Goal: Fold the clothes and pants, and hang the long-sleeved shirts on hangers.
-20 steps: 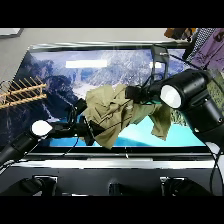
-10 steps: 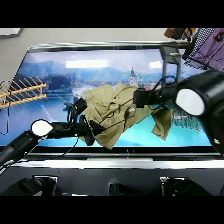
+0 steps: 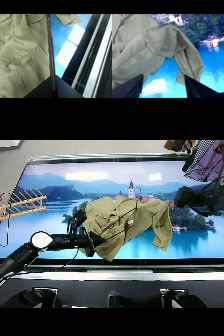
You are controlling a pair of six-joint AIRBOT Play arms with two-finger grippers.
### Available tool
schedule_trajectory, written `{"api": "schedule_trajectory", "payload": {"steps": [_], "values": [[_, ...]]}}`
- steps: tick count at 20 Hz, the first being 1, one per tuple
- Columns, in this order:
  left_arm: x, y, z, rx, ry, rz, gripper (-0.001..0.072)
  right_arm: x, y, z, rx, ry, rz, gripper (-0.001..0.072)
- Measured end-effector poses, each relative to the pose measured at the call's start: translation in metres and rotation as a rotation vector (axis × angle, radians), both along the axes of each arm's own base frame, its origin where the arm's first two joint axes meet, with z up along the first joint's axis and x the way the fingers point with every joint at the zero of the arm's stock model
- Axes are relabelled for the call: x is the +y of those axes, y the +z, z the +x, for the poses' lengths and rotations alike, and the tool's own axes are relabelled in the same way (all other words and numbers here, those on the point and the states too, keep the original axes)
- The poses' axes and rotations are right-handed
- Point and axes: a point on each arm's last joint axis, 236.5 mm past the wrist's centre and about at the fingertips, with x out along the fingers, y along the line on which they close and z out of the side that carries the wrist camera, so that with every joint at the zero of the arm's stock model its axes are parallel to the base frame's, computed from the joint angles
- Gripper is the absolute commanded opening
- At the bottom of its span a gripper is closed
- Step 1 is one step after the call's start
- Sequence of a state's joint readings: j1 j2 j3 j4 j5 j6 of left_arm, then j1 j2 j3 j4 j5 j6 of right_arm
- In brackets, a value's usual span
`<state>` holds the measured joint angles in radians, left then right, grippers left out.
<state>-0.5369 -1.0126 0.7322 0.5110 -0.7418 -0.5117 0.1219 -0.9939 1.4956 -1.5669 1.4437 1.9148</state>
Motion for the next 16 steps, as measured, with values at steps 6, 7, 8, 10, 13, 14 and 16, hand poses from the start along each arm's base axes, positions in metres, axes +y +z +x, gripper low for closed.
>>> {"api": "schedule_trajectory", "payload": {"steps": [6,7,8,10,13,14,16], "values": [[0.000,0.000,0.000,0.000,0.000,0.000,0.0017,0.022,-0.010,0.017,-0.128,0.774,-0.273,0.0625],[0.000,0.000,0.000,0.000,-0.001,0.000,0.0017,0.029,-0.013,0.020,-0.158,0.882,-0.299,0.0625],[0.000,0.000,0.000,0.000,-0.001,0.000,0.0017,0.036,-0.016,0.023,-0.184,0.965,-0.312,0.0625],[0.000,0.000,0.000,0.001,-0.001,0.000,0.0017,0.049,-0.024,0.029,-0.223,1.092,-0.310,0.0625],[0.000,0.000,0.000,0.001,-0.001,0.000,0.0017,0.067,-0.034,0.035,-0.270,1.214,-0.276,0.0625],[0.000,0.000,0.000,0.000,-0.001,0.000,0.0017,0.072,-0.037,0.036,-0.279,1.246,-0.264,0.0625],[0.000,0.000,0.000,0.001,-0.001,0.000,0.0017,0.086,-0.048,0.038,-0.282,1.309,-0.247,0.0624]]}}
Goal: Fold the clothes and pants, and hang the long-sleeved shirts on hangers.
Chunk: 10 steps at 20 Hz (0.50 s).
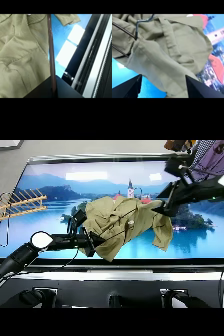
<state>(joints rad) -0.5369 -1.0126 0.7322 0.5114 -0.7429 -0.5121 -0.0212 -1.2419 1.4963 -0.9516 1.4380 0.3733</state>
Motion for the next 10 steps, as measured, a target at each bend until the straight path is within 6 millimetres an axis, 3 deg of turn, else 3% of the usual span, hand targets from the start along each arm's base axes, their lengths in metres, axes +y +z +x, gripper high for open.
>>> {"api": "schedule_trajectory", "payload": {"steps": [6,7,9,10], "values": [[0.000,0.000,0.000,0.000,-0.001,0.000,0.0017,0.025,-0.037,0.005,0.064,0.112,-0.019,0.0614],[0.000,0.000,0.000,0.000,-0.001,0.000,0.0017,0.027,-0.042,0.006,0.074,0.120,-0.020,0.0574],[0.000,0.000,0.000,0.000,-0.001,0.001,0.0017,0.029,-0.051,0.007,0.090,0.133,-0.023,0.0374],[0.000,0.000,0.000,0.000,-0.002,0.001,0.0017,0.030,-0.054,0.008,0.096,0.138,-0.025,0.0212]]}}
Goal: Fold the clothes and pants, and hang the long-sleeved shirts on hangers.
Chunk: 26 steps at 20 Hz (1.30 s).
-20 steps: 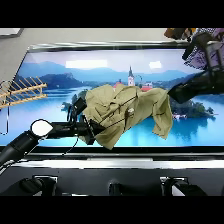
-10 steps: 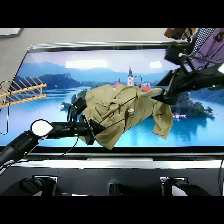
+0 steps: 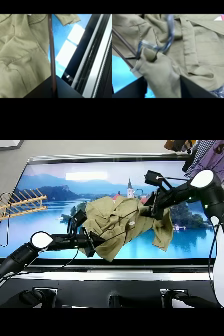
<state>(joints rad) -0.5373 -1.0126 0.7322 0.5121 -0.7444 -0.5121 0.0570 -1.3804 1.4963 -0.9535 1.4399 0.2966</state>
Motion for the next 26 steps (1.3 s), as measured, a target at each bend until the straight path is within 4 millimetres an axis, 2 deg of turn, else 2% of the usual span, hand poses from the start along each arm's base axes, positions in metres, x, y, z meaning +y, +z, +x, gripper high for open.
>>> {"api": "schedule_trajectory", "payload": {"steps": [2,4,5,7,10,11,15,17,20,21,23,26], "values": [[0.001,0.000,0.001,0.001,0.006,0.000,0.0019,-0.001,-0.006,-0.006,0.015,0.042,-0.021,0.0038],[0.000,0.000,0.000,0.001,0.002,0.001,0.0025,-0.001,-0.007,-0.008,0.022,0.054,-0.020,0.0023],[0.000,0.000,0.000,0.001,0.002,0.001,0.0076,-0.001,-0.007,-0.011,0.027,0.060,-0.021,0.0022],[0.000,0.001,0.001,0.002,0.006,-0.006,0.0254,0.001,-0.004,-0.017,0.036,0.078,-0.018,0.0020],[0.001,0.003,0.006,0.015,0.041,-0.015,0.0595,-0.003,0.005,-0.027,0.018,0.095,-0.039,0.0019],[0.001,0.002,0.007,0.032,0.053,-0.018,0.0620,-0.005,0.010,-0.028,0.005,0.088,-0.047,0.0018],[0.017,0.006,0.031,0.111,0.209,-0.059,0.0622,-0.020,0.027,-0.034,-0.043,0.035,-0.103,0.0018],[0.039,0.009,0.052,0.193,0.350,-0.102,0.0622,-0.026,0.035,-0.038,-0.063,0.009,-0.126,0.0018],[0.083,0.010,0.077,0.375,0.583,-0.177,0.0615,-0.033,0.045,-0.042,-0.075,-0.042,-0.142,0.0019],[0.091,0.007,0.077,0.429,0.618,-0.183,0.0603,-0.034,0.047,-0.042,-0.069,-0.065,-0.141,0.0019],[0.096,-0.002,0.064,0.510,0.621,-0.148,0.0603,-0.036,0.049,-0.043,-0.046,-0.123,-0.133,0.0019],[0.075,-0.016,0.033,0.545,0.557,-0.039,0.0603,-0.038,0.051,-0.044,-0.004,-0.204,-0.115,0.0019]]}}
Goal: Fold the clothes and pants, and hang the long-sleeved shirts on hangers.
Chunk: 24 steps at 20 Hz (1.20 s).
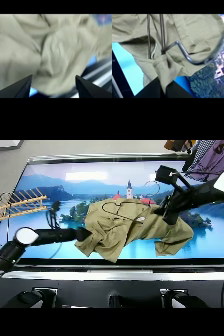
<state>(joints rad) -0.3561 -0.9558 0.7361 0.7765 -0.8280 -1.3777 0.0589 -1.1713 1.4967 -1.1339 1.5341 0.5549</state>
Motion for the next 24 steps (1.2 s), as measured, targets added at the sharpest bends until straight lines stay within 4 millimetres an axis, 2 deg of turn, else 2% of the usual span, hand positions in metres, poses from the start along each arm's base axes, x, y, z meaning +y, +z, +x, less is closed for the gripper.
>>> {"api": "schedule_trajectory", "payload": {"steps": [5,8,13,17,21,22,24], "values": [[-0.055,-0.017,-0.042,-0.084,-0.132,0.230,0.0604,-0.001,0.000,-0.003,0.044,-0.069,0.020,0.0019],[-0.083,-0.025,-0.048,-0.127,-0.163,0.353,0.0604,-0.001,0.000,-0.003,0.052,-0.085,0.025,0.0019],[-0.132,-0.046,-0.044,-0.162,-0.204,0.458,0.0605,-0.001,0.000,-0.003,0.059,-0.099,0.029,0.0019],[-0.152,-0.068,-0.040,-0.157,-0.217,0.502,0.0604,-0.001,0.000,-0.002,0.058,-0.101,0.029,0.0019],[-0.160,-0.081,-0.037,-0.155,-0.223,0.515,0.0600,-0.001,0.000,-0.001,0.053,-0.103,0.031,0.0020],[-0.162,-0.083,-0.037,-0.155,-0.225,0.517,0.0580,-0.001,0.000,-0.001,0.053,-0.104,0.031,0.0020],[-0.164,-0.089,-0.036,-0.153,-0.225,0.517,0.0110,-0.001,0.000,0.000,0.053,-0.107,0.033,0.0020]]}}
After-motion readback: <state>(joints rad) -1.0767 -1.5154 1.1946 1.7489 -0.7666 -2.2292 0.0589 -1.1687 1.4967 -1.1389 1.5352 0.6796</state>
